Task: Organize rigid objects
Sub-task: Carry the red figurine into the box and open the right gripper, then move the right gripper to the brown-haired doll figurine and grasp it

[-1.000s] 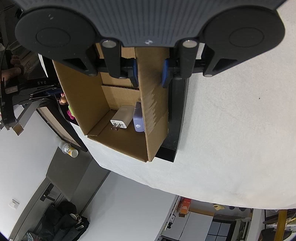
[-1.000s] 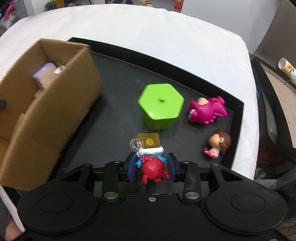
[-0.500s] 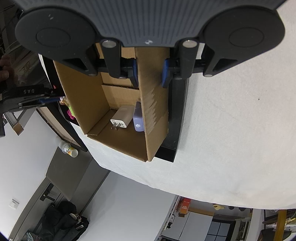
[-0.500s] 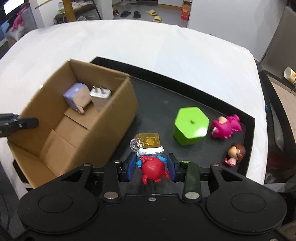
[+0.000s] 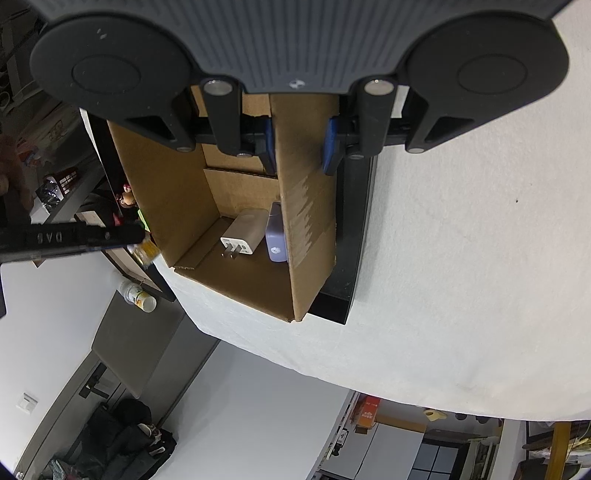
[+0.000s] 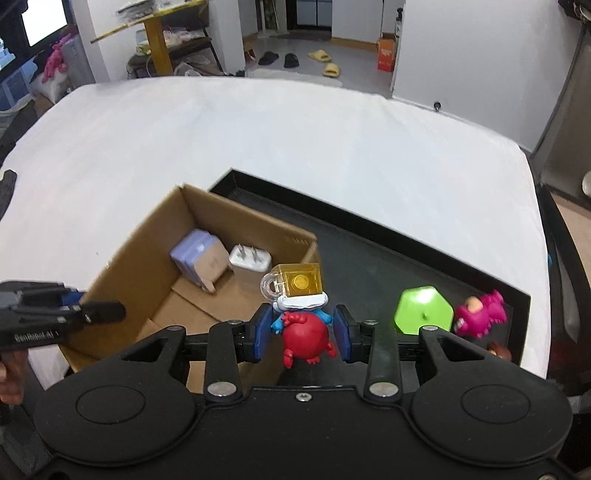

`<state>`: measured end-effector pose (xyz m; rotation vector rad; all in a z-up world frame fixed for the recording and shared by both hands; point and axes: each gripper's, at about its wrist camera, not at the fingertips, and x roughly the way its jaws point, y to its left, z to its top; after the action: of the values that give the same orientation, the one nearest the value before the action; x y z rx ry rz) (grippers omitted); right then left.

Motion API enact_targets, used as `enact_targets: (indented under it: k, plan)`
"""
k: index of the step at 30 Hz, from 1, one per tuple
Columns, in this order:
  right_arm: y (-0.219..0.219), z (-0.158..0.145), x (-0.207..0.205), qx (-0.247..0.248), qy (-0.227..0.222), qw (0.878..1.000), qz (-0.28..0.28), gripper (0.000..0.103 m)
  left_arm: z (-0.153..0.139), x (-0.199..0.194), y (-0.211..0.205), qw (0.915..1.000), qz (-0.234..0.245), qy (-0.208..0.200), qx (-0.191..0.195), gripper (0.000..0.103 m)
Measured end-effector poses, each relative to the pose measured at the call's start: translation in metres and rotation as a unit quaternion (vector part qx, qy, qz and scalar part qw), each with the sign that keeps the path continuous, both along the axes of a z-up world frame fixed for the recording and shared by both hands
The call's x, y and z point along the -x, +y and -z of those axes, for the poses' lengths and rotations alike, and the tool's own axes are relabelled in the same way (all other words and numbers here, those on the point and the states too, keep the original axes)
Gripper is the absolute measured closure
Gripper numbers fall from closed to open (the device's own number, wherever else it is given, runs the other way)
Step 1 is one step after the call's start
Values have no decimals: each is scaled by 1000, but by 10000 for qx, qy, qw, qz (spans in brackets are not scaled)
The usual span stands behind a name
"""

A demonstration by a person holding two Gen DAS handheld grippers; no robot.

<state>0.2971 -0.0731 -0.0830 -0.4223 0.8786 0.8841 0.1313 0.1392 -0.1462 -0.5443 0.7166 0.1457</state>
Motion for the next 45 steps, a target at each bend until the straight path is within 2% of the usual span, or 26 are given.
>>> enact_targets:
  k: [15, 22, 27, 29, 31, 32, 33, 45]
  plan:
    - [40, -6, 16, 98, -253, 9984, -495, 68, 0, 0, 1, 10000, 4, -13, 48, 80]
    - [59, 11, 30, 476, -405, 9943, -868, 68, 0, 1, 1, 10000, -2, -21, 80, 80]
    - [62, 18, 34, 627, -408, 9927, -941, 68, 0, 1, 3, 9999, -1, -29, 105, 79]
    - [64, 20, 35, 700, -509, 9914, -977, 67, 1, 1, 3, 9999, 0, -30, 115, 79]
    - [66, 22, 38, 902, -884, 9877, -926, 66, 0, 1, 3, 9999, 2, -32, 133, 79]
    - [67, 23, 40, 995, -1064, 9854, -887, 60, 0, 1, 4, 9999, 5, -36, 151, 78]
    - [65, 23, 40, 1000, -1125, 9845, -901, 57, 0, 2, 4, 9998, 16, -57, 175, 78]
    - [45, 11, 43, 631, -716, 9932, -671, 57, 1, 3, 6, 9998, 3, -66, 212, 78]
